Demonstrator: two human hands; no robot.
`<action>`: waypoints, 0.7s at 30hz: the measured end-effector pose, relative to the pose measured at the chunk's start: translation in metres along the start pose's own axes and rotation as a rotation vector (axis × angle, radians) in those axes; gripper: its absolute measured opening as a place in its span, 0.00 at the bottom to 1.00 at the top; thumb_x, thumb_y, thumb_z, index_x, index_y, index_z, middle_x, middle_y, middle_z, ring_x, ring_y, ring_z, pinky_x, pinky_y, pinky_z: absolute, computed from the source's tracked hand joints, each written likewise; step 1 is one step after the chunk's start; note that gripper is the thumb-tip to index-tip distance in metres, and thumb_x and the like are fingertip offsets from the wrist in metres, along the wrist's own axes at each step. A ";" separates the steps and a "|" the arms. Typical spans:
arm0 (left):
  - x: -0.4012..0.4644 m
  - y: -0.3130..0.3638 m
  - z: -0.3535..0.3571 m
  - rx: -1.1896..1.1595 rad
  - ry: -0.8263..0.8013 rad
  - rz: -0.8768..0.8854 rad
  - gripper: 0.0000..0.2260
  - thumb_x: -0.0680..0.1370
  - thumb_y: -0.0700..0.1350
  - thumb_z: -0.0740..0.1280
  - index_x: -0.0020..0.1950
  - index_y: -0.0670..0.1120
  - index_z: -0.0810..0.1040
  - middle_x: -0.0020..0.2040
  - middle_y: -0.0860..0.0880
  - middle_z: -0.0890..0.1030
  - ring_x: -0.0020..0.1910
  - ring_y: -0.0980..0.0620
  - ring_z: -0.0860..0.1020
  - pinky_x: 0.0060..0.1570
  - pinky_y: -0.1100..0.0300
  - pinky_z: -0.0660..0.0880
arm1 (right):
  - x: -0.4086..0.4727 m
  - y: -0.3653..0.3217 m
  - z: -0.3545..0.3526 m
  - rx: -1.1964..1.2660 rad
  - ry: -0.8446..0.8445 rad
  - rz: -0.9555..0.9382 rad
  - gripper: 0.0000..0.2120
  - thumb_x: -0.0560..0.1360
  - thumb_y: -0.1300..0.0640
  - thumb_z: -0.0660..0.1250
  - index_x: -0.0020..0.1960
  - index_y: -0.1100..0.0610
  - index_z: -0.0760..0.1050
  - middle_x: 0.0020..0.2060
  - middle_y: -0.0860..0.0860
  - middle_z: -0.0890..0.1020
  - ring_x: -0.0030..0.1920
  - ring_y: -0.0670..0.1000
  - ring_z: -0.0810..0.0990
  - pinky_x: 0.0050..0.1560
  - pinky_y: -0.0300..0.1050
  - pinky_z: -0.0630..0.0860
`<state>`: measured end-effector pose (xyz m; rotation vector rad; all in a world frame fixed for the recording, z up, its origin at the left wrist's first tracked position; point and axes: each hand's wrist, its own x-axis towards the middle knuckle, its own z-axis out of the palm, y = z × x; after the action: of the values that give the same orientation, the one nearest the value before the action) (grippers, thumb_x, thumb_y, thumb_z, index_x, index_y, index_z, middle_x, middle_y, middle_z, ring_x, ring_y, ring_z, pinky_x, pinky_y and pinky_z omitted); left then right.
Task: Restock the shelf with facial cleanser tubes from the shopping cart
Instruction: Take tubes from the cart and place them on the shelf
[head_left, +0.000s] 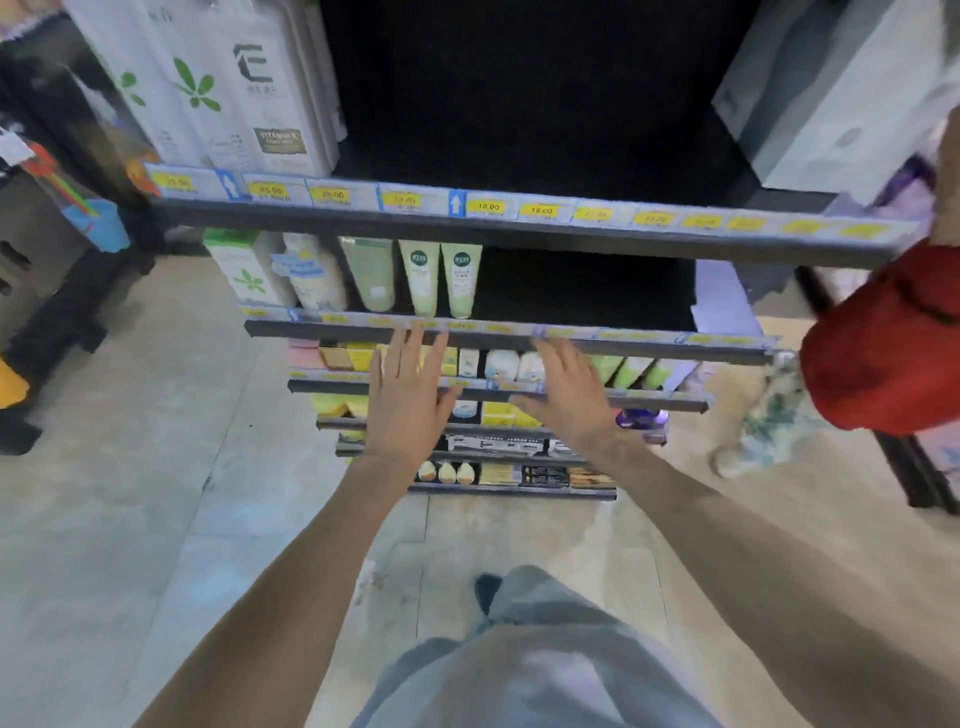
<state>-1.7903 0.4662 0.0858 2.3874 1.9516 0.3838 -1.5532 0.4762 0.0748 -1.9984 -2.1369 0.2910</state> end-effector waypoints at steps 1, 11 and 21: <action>-0.012 0.005 0.006 0.002 -0.057 0.023 0.30 0.85 0.59 0.56 0.84 0.53 0.51 0.84 0.46 0.50 0.83 0.43 0.46 0.79 0.40 0.53 | -0.017 0.002 0.000 -0.018 -0.027 0.034 0.42 0.76 0.35 0.68 0.81 0.52 0.56 0.78 0.56 0.62 0.80 0.57 0.58 0.79 0.59 0.59; -0.100 0.093 0.033 -0.030 -0.380 0.356 0.30 0.85 0.62 0.52 0.84 0.53 0.50 0.84 0.49 0.47 0.83 0.46 0.44 0.80 0.42 0.48 | -0.195 0.056 0.001 -0.015 -0.050 0.342 0.44 0.73 0.30 0.65 0.81 0.49 0.56 0.79 0.53 0.61 0.80 0.59 0.57 0.77 0.62 0.58; -0.162 0.257 0.069 0.013 -0.447 0.741 0.30 0.83 0.63 0.54 0.83 0.53 0.55 0.83 0.48 0.56 0.82 0.45 0.53 0.79 0.44 0.53 | -0.373 0.163 -0.014 0.056 -0.015 0.726 0.45 0.74 0.28 0.63 0.82 0.49 0.54 0.80 0.54 0.60 0.79 0.60 0.57 0.76 0.60 0.59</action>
<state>-1.5584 0.2640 0.0382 2.8036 0.8597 -0.1533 -1.3691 0.1152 0.0384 -2.6595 -1.3036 0.4590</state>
